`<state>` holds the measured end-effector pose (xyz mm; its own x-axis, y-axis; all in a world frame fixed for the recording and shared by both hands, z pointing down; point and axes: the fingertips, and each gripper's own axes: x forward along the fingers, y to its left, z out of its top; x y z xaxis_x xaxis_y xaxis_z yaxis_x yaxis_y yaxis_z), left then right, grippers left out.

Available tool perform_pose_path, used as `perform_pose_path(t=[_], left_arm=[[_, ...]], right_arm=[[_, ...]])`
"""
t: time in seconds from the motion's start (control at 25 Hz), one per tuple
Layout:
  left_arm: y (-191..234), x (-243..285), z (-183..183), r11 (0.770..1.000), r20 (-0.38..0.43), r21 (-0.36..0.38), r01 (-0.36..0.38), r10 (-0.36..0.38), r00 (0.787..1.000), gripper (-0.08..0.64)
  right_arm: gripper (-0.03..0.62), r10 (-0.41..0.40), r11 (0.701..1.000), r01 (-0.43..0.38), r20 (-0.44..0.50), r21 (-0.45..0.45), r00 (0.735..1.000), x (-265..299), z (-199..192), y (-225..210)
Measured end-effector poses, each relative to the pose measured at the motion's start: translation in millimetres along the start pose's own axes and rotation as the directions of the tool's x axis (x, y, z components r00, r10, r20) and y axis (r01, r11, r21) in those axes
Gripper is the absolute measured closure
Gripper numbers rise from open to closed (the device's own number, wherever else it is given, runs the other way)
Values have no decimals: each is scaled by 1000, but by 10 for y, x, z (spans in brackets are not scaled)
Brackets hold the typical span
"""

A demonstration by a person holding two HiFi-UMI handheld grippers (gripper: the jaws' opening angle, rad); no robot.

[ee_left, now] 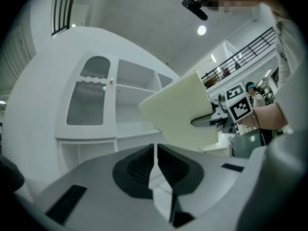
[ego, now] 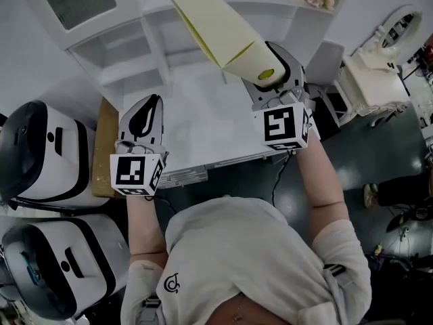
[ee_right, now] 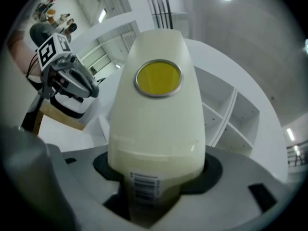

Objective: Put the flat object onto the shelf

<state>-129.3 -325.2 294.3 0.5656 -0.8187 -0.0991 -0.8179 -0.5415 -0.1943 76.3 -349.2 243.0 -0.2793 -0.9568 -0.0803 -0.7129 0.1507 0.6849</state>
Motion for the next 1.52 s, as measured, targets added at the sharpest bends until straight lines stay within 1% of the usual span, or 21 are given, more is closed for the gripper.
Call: perform_pose_path(t=[0.08, 0.2, 0.32, 0.44, 0.52, 0.56, 0.68, 0.72, 0.8, 0.92, 1.0, 1.08, 1.12, 1.24, 1.32, 1.52], left_arm=[[102, -9, 34, 1000, 6, 10, 1, -1, 1000, 526], [184, -3, 80, 1000, 12, 27, 12, -12, 1000, 526], [196, 14, 106, 999, 16, 38, 33, -34, 999, 526], [210, 11, 78, 998, 8, 50, 44, -45, 999, 526], [243, -1, 52, 998, 5, 52, 43, -43, 999, 526], [265, -5, 42, 998, 4, 50, 40, -41, 999, 526], [323, -4, 21, 998, 1, 48, 28, -28, 1000, 526], [336, -2, 12, 999, 0, 47, 24, -24, 1000, 526], [380, -6, -11, 999, -2, 46, 11, -10, 1000, 526], [515, -23, -57, 999, -8, 33, -26, 27, 1000, 526], [588, -10, -95, 999, -16, 25, -46, 46, 999, 526], [628, 21, -127, 998, -22, 19, -60, 61, 998, 526], [640, 37, -142, 998, -24, 16, -67, 68, 997, 526], [670, 82, -194, 996, -31, 8, -89, 89, 996, 526], [685, 119, -236, 995, -41, 4, -95, 96, 995, 526], [742, 204, -318, 994, -54, 0, -113, 112, 992, 526]], right_arm=[[295, 15, 995, -18, -24, -102, 1000, 96, 104, 17], [296, 22, 967, -37, -60, -252, 998, 223, 263, 18], [296, 25, 932, -58, -96, -357, 995, 358, 365, -16], [299, 14, 898, -64, -117, -436, 993, 475, 442, -62], [302, -7, 867, -57, -127, -495, 992, 544, 487, -96], [304, -21, 846, -52, -131, -530, 991, 585, 505, -116], [305, -62, 773, -44, -145, -633, 988, 744, 512, -180], [305, -69, 752, -47, -150, -657, 986, 805, 496, -200], [305, -73, 729, -58, -162, -682, 984, 937, 452, -227], [305, -70, 714, -75, -177, -696, 982, 1162, 385, -217], [304, -67, 698, -92, -192, -711, 979, 1325, 324, -203], [304, -58, 680, -120, -216, -724, 975, 1491, 238, -177], [302, -50, 675, -136, -229, -725, 972, 1574, 190, -153], [299, -29, 672, -167, -251, -721, 968, 1791, 60, -77], [296, -26, 666, -168, -248, -726, 968, 1902, 16, -52], [273, 5, 668, -181, -239, -722, 971, 2108, -19, -6]])
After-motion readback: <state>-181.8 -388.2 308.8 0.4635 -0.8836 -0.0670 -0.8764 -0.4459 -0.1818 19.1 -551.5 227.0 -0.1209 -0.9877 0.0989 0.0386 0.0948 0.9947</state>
